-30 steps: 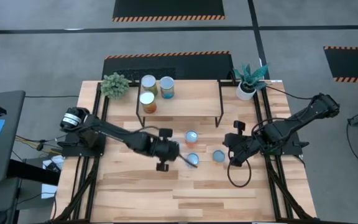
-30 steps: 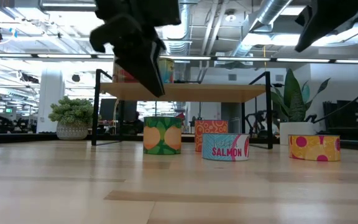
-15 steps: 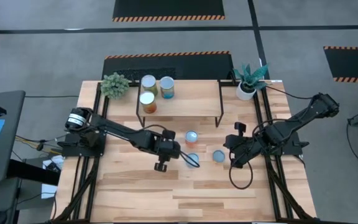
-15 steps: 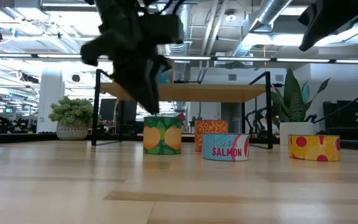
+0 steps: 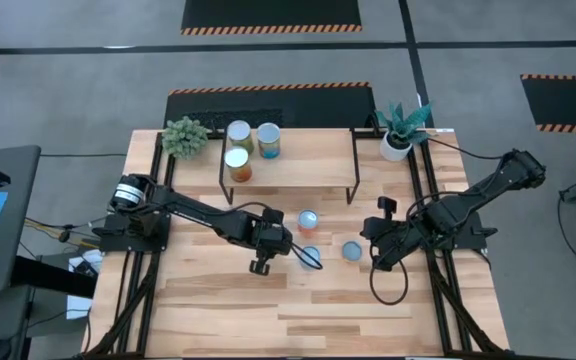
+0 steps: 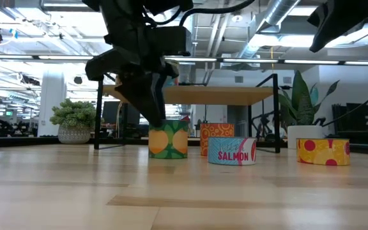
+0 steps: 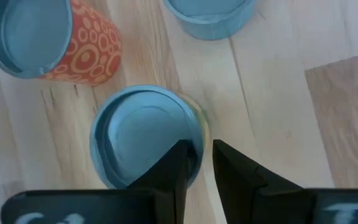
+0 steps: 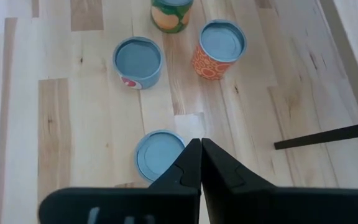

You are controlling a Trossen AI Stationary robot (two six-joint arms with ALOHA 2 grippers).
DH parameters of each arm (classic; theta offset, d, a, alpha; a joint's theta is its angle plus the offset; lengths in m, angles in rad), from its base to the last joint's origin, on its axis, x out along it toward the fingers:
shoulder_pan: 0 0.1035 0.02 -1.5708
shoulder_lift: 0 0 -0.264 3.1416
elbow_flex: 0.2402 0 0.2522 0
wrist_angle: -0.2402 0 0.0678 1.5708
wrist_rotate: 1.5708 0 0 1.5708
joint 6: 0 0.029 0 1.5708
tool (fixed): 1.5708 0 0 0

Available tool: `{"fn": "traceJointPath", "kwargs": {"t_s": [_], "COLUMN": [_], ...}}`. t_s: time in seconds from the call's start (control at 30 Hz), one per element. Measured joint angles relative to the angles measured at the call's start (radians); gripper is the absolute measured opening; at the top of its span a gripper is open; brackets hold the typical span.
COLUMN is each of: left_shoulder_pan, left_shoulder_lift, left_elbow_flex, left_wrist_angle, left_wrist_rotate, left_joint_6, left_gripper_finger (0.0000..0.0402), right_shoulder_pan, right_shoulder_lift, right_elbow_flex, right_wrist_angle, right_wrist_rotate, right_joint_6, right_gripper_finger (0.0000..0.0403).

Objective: Pick and place cans onto a shelf
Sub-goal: Put the canned peaches on the shelf

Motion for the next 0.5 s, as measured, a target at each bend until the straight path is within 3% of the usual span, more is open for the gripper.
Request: {"fn": "traceJointPath", "kwargs": {"t_s": [0.17, 0.3, 0.5], "left_shoulder_pan": [0.0, -0.014, -0.049], "left_shoulder_lift": [-0.001, 0.0, 0.0], "left_elbow_flex": [0.0, 0.038, 0.266], "left_wrist_angle": [-0.003, -0.037, -0.262], "left_wrist_rotate": [-0.002, 0.019, -0.008], "left_joint_6": [-0.023, -0.021, 0.056], "left_gripper_finger": [0.0014, 0.0004, 0.0002], "right_shoulder_pan": [0.0, 0.0, 0.0], "right_shoulder_lift": [0.0, 0.0, 0.0], "right_elbow_flex": [0.0, 0.0, 0.0], "right_wrist_angle": [0.0, 0.0, -0.001], "right_wrist_rotate": [0.0, 0.0, 0.0], "right_joint_6": [0.0, 0.0, -0.001], "right_gripper_finger": [0.0023, 0.0024, 0.0026]}}
